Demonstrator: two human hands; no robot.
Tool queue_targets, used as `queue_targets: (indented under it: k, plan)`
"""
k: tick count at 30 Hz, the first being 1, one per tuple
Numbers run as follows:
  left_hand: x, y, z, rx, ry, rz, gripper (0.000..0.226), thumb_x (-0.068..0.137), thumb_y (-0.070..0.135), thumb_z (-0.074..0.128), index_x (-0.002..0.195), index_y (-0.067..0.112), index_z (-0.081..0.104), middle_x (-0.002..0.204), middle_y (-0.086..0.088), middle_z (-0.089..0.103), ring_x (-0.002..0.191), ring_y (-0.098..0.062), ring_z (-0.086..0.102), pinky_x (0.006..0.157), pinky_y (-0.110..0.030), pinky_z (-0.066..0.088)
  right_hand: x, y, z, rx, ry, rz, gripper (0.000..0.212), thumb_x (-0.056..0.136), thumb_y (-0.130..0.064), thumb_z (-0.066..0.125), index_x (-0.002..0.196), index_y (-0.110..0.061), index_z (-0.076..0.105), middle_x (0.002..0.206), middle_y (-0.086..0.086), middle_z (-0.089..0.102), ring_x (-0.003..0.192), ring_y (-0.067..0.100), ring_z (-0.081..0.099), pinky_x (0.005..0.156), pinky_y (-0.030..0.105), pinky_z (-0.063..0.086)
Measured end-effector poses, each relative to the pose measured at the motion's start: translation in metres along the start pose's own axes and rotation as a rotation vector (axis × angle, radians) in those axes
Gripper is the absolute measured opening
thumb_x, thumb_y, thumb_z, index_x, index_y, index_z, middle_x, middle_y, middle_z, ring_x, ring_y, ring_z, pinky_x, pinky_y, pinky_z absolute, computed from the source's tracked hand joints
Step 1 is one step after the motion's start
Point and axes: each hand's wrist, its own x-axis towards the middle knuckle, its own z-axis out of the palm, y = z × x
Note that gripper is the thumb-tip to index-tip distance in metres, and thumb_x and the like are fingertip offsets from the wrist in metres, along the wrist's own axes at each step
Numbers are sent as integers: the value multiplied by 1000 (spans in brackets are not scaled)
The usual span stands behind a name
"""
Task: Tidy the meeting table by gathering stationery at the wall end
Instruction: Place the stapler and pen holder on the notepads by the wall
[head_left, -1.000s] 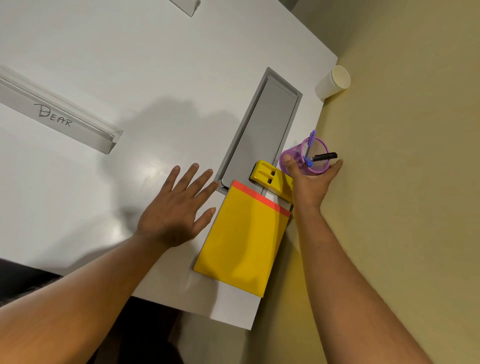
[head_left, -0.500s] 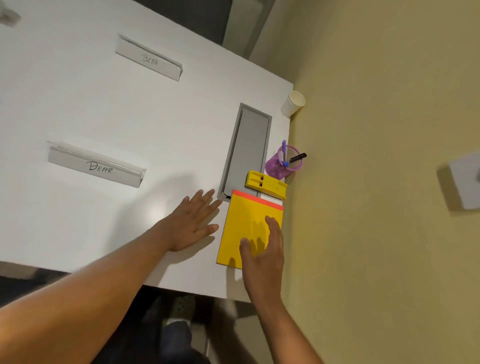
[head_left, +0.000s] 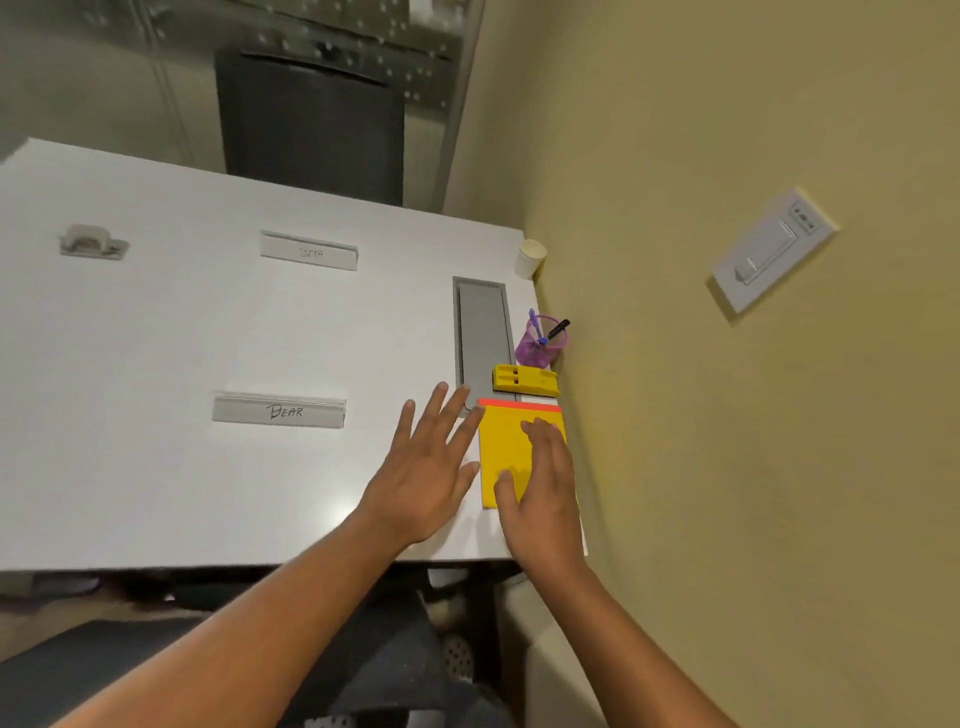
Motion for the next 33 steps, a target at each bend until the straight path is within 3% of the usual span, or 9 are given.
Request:
queue_targets:
  k: [7, 20, 27, 33]
  plan:
    - [-32, 27, -37, 70, 96, -37, 68, 108, 47, 30, 167, 17, 18, 177, -9, 9, 164, -31, -1, 130, -60, 12, -18, -17, -28, -44, 68, -97, 59, 99, -19, 57, 156, -16, 40, 169, 5, 30, 157, 25, 27, 126, 43, 31]
    - [-74, 103, -65, 209, 189, -33, 71, 107, 52, 28, 167, 14, 19, 176, -10, 11, 164, -30, 0, 129, -63, 13, -71, 1, -92, -32, 150, -184, 59, 92, -14, 60, 149, -13, 46, 165, 11, 34, 154, 32, 30, 122, 52, 35]
    - [-139, 143, -56, 232, 187, -134, 72, 107, 52, 28, 167, 14, 17, 177, -10, 9, 164, -31, -1, 128, -64, 10, -131, 16, -101, 40, 83, -194, 57, 97, -17, 60, 151, -17, 43, 169, 5, 30, 159, 26, 22, 126, 50, 31]
    - [-219, 134, -97, 322, 215, -285, 72, 108, 50, 32, 167, 13, 16, 176, -11, 9, 164, -31, -1, 128, -65, 8, -179, -39, -81, 152, -44, -306, 59, 97, -23, 60, 153, -21, 41, 169, -2, 27, 160, 17, 14, 128, 49, 26]
